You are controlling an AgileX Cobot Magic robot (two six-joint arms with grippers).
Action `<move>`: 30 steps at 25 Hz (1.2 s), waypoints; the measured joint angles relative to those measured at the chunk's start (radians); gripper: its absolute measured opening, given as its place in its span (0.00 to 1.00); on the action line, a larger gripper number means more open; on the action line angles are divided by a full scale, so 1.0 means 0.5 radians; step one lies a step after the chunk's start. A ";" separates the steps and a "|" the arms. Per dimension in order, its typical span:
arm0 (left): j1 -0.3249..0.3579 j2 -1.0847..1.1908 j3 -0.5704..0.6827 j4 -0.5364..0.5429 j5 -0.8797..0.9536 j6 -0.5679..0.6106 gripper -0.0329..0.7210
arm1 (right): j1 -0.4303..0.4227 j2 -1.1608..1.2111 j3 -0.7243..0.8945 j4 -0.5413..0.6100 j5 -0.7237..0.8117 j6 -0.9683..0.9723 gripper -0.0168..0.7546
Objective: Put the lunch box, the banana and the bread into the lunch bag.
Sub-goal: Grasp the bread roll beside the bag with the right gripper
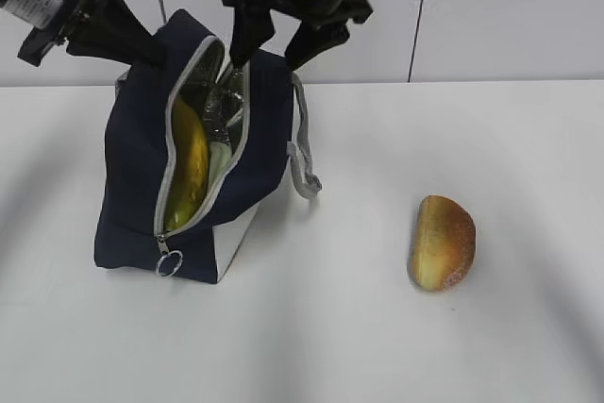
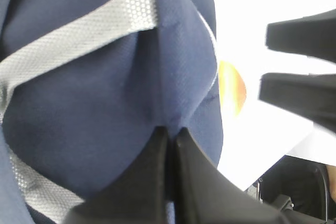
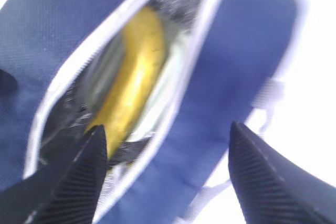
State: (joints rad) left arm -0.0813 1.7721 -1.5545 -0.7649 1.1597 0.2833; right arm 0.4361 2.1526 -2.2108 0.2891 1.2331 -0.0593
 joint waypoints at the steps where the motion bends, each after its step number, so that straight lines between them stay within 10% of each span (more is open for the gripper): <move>1: 0.000 0.000 0.000 0.000 0.000 0.000 0.05 | 0.000 -0.042 0.000 -0.070 0.005 0.021 0.71; 18: 0.000 0.000 0.000 0.000 0.002 0.000 0.05 | -0.017 -0.897 1.551 -0.648 -0.069 0.354 0.71; 30: 0.000 0.000 0.000 0.000 0.004 0.000 0.05 | -0.495 -1.041 2.057 -0.064 -0.585 0.187 0.71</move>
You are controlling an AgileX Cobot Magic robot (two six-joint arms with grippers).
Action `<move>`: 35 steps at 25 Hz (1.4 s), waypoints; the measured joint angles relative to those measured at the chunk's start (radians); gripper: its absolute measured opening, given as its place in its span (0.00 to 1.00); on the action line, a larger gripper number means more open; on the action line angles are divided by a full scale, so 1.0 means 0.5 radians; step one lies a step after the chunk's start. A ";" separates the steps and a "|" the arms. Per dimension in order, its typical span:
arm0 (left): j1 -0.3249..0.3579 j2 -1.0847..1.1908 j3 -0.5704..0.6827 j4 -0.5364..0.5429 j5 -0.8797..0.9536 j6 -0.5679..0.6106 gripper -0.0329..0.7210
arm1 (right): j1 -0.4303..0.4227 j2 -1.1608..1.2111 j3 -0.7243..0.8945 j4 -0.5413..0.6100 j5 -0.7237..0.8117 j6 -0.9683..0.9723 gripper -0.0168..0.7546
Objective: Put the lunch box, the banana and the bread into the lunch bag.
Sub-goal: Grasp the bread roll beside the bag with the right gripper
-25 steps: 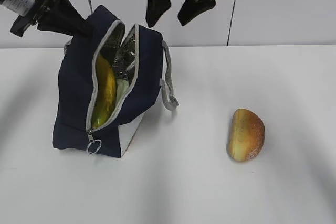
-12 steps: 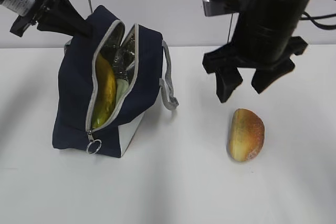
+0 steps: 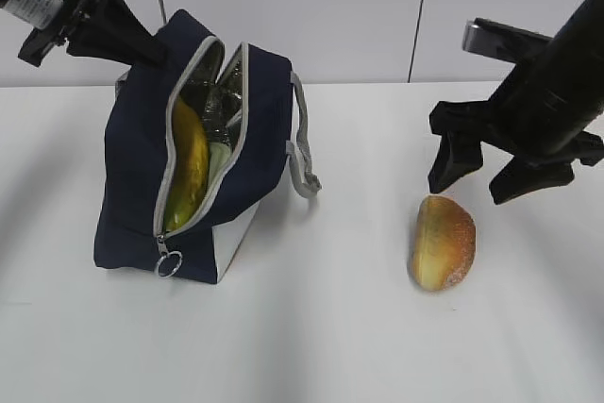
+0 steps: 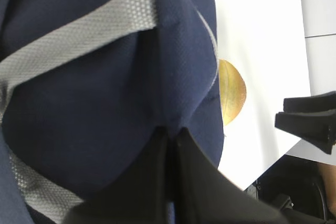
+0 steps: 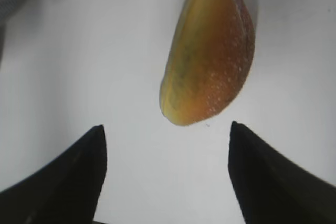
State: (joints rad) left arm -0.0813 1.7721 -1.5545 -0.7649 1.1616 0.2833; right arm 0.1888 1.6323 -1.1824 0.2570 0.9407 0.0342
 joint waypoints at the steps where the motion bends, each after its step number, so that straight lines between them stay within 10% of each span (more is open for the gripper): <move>1: 0.000 0.000 0.000 0.000 0.000 0.000 0.05 | 0.000 0.000 0.000 0.024 -0.033 -0.007 0.71; 24: 0.000 0.000 0.000 0.000 0.002 0.000 0.05 | -0.004 0.568 -0.024 -0.076 -0.297 0.305 0.81; 35: 0.000 0.000 0.000 0.002 0.020 0.000 0.05 | -0.013 0.631 -0.178 -0.072 -0.171 0.310 0.63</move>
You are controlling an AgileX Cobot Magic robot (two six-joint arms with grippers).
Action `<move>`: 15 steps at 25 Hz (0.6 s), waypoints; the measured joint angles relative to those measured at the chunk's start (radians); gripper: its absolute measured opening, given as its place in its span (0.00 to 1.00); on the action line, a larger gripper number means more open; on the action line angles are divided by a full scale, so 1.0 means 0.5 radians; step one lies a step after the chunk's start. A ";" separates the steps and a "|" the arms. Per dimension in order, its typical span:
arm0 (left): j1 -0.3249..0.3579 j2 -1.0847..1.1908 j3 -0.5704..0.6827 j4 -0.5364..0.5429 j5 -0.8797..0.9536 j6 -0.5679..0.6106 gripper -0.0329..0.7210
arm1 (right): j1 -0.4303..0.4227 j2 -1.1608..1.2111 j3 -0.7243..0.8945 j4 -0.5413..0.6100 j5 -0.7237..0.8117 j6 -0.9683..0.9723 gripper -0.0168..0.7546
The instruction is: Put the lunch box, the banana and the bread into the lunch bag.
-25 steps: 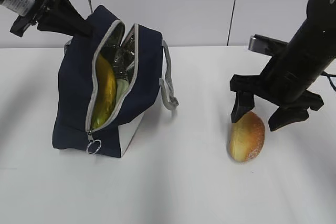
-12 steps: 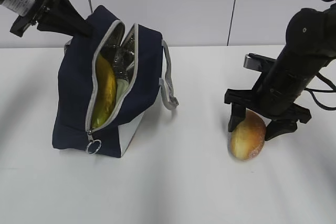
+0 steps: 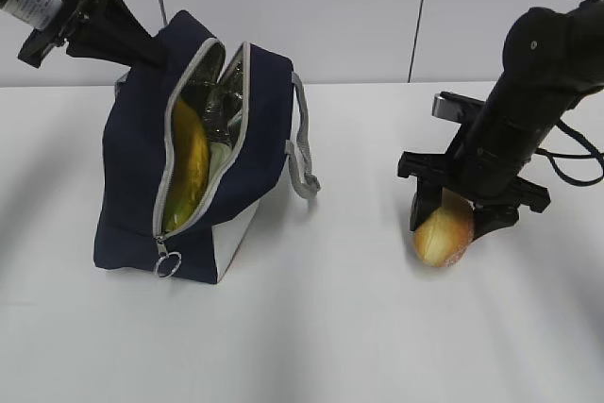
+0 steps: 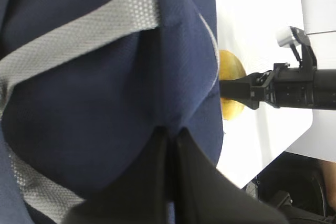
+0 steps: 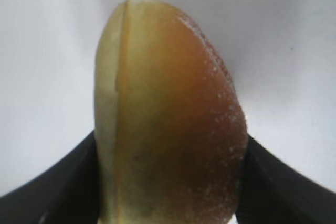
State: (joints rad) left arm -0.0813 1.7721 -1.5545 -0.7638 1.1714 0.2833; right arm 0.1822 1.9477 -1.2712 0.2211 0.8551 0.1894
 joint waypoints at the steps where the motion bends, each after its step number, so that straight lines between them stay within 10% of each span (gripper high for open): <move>1: 0.000 0.000 0.000 0.000 0.002 0.000 0.05 | 0.000 0.000 -0.043 0.003 0.051 0.000 0.63; 15: 0.000 0.000 0.000 -0.002 0.004 0.000 0.05 | 0.082 -0.160 -1.027 0.305 0.663 -0.367 0.62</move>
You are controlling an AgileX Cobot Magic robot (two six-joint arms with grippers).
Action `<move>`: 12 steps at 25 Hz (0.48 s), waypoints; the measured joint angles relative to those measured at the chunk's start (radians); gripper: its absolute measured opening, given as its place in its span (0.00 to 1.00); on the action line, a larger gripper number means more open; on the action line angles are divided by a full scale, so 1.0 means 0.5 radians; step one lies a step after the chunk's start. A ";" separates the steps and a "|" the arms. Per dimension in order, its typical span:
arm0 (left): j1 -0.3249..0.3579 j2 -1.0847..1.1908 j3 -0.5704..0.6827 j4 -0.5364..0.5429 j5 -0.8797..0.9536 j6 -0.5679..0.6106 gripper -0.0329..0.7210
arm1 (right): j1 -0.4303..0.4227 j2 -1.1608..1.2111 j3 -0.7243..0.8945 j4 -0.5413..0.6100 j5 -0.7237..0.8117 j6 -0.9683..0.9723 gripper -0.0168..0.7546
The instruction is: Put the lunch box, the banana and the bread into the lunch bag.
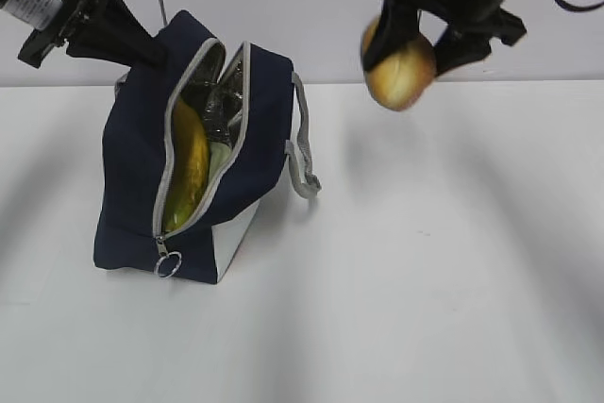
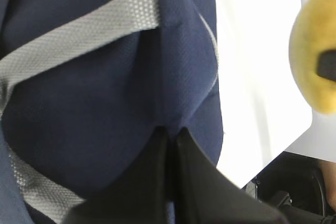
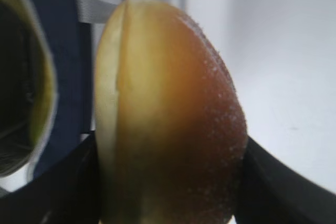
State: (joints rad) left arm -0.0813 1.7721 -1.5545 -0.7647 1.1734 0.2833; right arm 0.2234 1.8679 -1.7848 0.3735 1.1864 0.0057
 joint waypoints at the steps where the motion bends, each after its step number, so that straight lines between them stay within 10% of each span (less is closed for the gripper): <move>1: 0.000 0.000 0.000 0.000 0.000 0.000 0.05 | 0.038 0.000 -0.032 0.032 0.006 -0.011 0.62; 12: 0.000 0.000 0.000 -0.010 0.002 0.000 0.05 | 0.411 0.215 -0.072 0.281 -0.266 -0.194 0.62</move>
State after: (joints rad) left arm -0.0813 1.7721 -1.5545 -0.7695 1.1743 0.2833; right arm 0.4287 1.9757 -1.8206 0.5139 1.0534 -0.0914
